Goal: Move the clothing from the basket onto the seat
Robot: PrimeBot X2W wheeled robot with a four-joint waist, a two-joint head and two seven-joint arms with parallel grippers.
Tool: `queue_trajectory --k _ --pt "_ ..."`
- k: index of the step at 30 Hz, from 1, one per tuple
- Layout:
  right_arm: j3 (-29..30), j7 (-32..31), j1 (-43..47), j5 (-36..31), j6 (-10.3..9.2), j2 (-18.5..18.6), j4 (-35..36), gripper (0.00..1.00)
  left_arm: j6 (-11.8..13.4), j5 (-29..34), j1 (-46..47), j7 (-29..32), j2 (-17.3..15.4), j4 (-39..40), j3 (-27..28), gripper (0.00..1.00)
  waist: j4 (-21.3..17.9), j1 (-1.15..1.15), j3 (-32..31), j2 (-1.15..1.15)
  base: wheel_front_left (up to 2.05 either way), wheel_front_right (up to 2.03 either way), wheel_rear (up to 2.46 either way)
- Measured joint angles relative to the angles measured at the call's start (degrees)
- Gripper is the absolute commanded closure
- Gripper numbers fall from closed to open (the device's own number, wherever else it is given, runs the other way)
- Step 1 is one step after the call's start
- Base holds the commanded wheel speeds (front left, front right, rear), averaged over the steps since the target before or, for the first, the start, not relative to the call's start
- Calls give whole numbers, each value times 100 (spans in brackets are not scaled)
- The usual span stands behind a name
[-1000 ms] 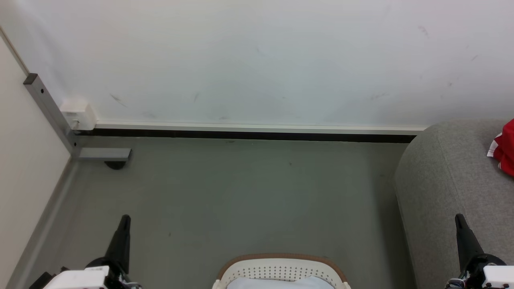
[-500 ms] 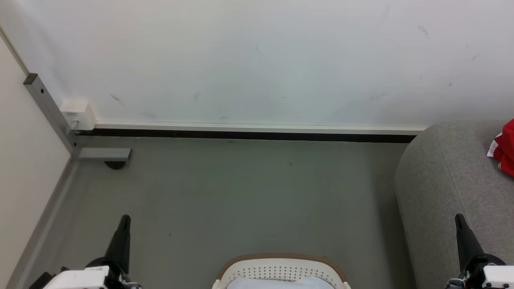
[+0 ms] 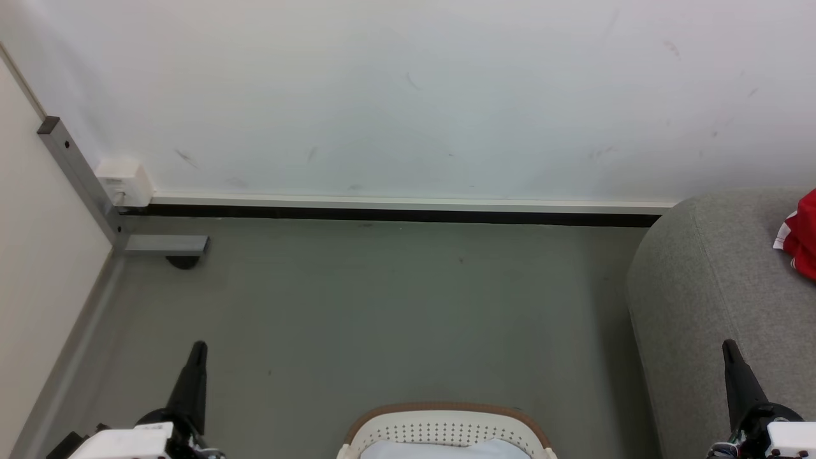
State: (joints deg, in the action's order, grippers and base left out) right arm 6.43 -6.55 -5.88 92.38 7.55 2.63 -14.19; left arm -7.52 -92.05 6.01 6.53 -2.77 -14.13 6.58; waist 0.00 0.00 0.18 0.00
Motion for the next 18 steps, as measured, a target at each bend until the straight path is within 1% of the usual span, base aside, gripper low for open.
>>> queue_trajectory --k 18 --pt "0 0 0 0 0 0 0 100 0 -1 0 0 0 1 0 100 0 0 0 0 0 0 0"
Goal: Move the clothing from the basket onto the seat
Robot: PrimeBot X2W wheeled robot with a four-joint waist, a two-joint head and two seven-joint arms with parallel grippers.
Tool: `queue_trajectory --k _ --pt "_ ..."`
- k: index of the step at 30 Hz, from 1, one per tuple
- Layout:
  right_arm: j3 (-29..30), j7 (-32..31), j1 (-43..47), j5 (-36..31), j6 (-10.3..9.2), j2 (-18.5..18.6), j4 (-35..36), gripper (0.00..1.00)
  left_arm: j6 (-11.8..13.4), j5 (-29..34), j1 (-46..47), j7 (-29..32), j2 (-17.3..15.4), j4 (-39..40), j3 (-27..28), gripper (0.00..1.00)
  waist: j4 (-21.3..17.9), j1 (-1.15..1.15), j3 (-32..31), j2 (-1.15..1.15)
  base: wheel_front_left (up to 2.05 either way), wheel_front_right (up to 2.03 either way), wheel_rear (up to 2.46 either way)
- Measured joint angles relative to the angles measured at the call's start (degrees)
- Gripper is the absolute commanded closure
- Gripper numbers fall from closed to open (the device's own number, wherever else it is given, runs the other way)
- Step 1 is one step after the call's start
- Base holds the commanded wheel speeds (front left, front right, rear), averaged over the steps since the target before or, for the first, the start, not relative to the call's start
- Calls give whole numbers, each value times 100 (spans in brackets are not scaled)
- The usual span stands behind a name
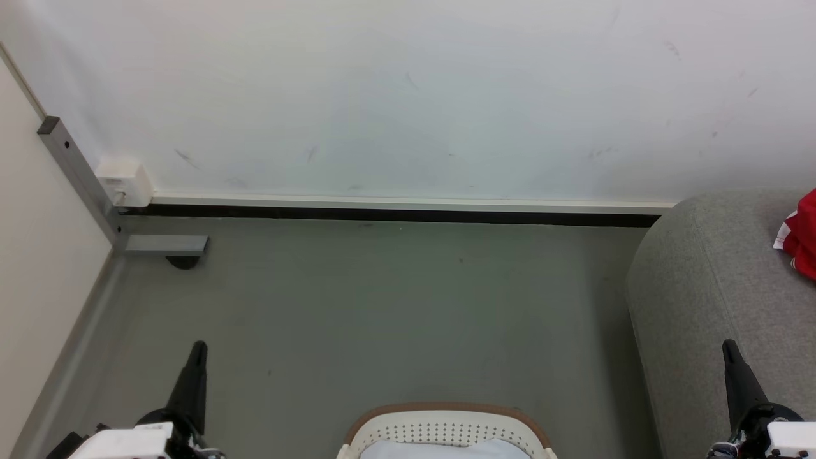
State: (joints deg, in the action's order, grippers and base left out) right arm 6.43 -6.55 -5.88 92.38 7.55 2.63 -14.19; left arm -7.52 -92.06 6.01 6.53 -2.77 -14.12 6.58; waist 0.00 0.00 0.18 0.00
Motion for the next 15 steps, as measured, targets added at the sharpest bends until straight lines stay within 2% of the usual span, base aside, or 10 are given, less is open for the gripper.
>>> queue_trajectory --k 15 --pt "0 0 0 0 0 0 0 100 0 0 0 0 0 0 0 100 0 0 0 0 0 0 0"
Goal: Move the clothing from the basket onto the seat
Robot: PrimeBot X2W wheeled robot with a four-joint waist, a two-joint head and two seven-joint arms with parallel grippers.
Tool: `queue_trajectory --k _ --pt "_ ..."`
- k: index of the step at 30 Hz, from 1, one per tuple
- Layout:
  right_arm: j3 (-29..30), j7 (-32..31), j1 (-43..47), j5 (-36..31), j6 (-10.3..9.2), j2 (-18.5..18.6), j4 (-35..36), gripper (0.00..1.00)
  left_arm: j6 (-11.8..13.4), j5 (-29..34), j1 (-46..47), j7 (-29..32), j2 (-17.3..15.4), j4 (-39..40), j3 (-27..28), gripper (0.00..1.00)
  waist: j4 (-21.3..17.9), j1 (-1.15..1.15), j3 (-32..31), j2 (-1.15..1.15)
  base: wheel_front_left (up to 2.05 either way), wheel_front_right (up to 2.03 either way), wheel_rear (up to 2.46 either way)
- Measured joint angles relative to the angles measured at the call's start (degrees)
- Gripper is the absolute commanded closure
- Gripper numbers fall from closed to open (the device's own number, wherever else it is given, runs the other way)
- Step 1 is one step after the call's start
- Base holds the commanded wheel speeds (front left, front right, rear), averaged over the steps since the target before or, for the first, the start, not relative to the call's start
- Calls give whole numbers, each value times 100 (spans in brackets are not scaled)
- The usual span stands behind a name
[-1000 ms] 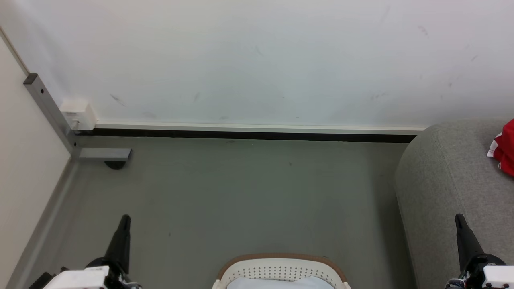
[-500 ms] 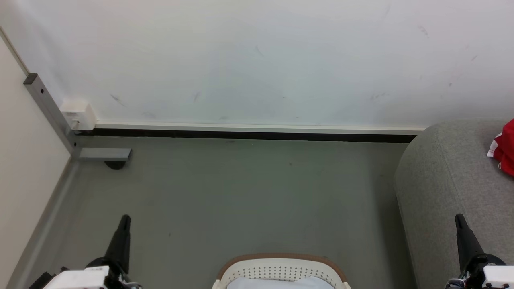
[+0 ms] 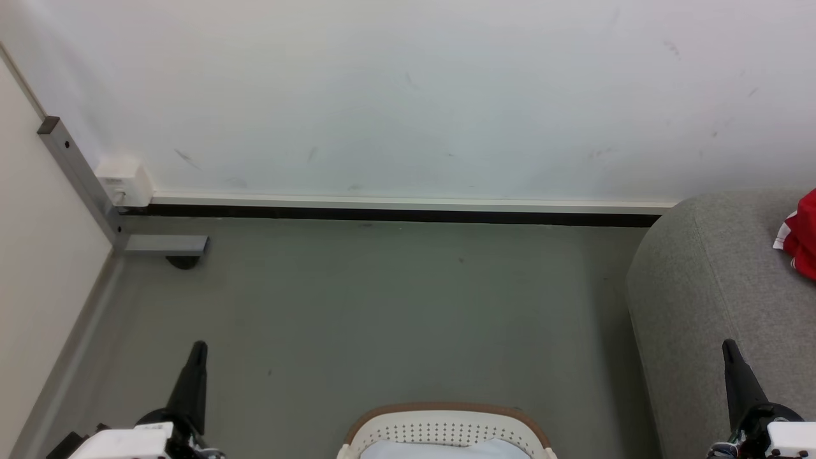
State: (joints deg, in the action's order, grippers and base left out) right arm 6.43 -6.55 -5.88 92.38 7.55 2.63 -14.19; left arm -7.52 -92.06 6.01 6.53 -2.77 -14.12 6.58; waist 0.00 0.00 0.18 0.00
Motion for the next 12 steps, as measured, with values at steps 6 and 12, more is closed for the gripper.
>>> queue_trajectory --k 6,12 --pt "0 0 0 0 0 0 0 100 0 0 0 0 0 0 0 100 0 0 0 0 0 0 0" --pt "0 0 0 0 0 0 0 100 0 0 0 0 0 0 0 100 0 0 0 0 0 0 0"
